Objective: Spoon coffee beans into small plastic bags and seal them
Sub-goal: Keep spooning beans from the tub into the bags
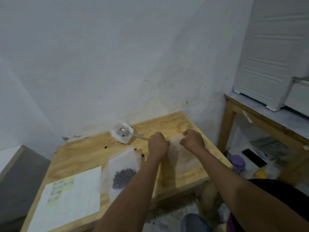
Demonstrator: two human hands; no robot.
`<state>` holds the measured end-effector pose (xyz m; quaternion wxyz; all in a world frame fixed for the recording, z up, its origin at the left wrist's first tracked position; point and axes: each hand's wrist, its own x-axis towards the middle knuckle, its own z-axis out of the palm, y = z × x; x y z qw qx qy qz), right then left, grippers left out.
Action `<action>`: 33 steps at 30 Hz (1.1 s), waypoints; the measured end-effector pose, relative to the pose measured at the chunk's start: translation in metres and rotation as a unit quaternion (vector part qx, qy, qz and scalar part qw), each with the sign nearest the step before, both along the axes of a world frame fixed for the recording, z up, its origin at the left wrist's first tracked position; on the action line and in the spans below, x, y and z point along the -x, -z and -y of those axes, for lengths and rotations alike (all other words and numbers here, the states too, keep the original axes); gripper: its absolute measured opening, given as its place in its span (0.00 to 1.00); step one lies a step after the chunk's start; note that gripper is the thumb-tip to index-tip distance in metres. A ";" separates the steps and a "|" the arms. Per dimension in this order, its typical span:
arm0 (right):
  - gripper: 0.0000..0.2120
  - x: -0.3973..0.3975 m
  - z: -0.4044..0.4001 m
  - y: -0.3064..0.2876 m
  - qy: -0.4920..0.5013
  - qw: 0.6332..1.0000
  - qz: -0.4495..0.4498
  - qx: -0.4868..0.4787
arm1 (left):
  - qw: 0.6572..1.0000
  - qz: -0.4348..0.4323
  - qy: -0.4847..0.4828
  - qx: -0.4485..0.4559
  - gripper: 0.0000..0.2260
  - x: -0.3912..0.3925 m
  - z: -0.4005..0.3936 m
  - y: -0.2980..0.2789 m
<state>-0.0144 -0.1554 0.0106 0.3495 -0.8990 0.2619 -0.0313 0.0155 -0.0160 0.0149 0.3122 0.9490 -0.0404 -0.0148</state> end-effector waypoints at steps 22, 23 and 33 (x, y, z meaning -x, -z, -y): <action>0.03 0.017 -0.015 -0.101 -0.070 0.889 0.209 -0.402 | 0.838 -0.041 -0.063 0.541 0.14 -0.002 -0.022 -0.070; 0.06 0.018 -0.016 -0.106 -0.085 0.882 0.209 -0.414 | 0.835 -0.035 -0.043 0.547 0.13 -0.001 -0.028 -0.076; 0.05 0.016 -0.051 -0.132 -0.201 0.928 0.173 -0.262 | 0.908 0.150 0.069 0.386 0.09 0.008 -0.080 -0.105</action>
